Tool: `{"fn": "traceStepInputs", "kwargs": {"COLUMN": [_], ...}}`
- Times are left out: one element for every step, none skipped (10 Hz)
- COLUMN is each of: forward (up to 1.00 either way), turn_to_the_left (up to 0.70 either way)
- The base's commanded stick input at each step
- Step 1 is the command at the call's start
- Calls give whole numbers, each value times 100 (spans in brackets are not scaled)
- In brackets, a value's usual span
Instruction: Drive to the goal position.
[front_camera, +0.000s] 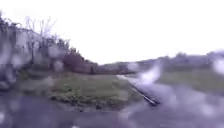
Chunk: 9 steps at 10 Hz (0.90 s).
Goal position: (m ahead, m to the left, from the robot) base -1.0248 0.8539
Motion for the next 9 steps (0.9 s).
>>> {"fn": "traceStepInputs", "kwargs": {"forward": [0,0,0,0,0,0,0,0,0], "turn_to_the_left": [-45,-45,-45,-45,-45,-45,-45,-45,-45]}}
